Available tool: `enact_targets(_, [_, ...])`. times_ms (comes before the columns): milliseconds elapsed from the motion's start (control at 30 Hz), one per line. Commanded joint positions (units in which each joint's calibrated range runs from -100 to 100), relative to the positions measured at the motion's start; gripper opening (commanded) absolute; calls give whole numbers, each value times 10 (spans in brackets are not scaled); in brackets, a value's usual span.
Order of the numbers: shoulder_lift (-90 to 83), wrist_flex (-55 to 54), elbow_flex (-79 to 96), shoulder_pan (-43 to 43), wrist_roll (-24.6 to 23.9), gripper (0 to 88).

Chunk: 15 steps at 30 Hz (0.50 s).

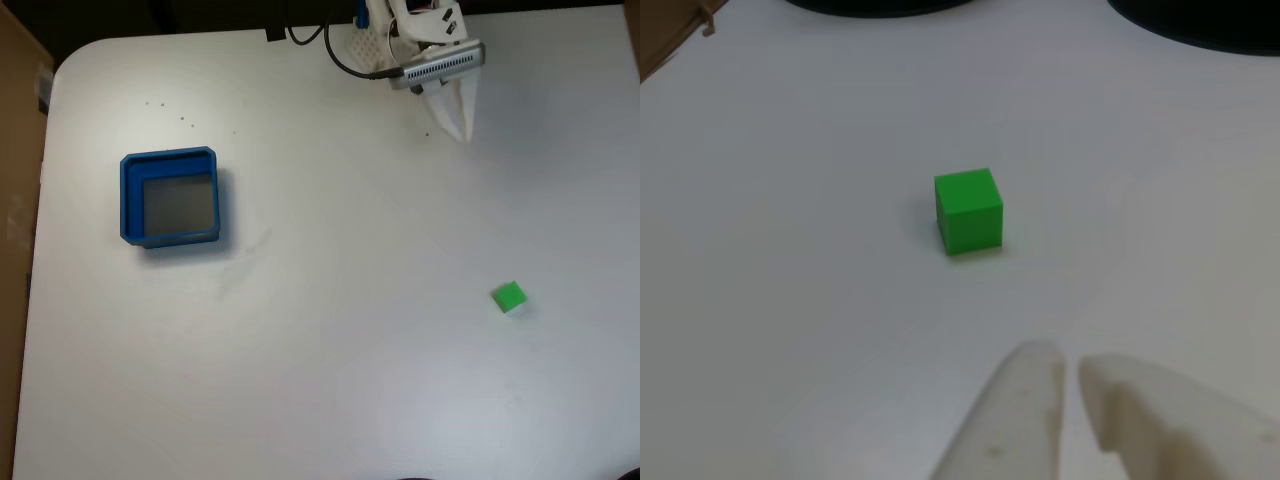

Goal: Pick up green cube and drop it in the blue box

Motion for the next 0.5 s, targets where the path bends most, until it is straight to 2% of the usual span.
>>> enact_targets(0, [53, 1, -90, -4, 2, 5])
enact_targets(467, [295, 2, -345, -5, -2, 5])
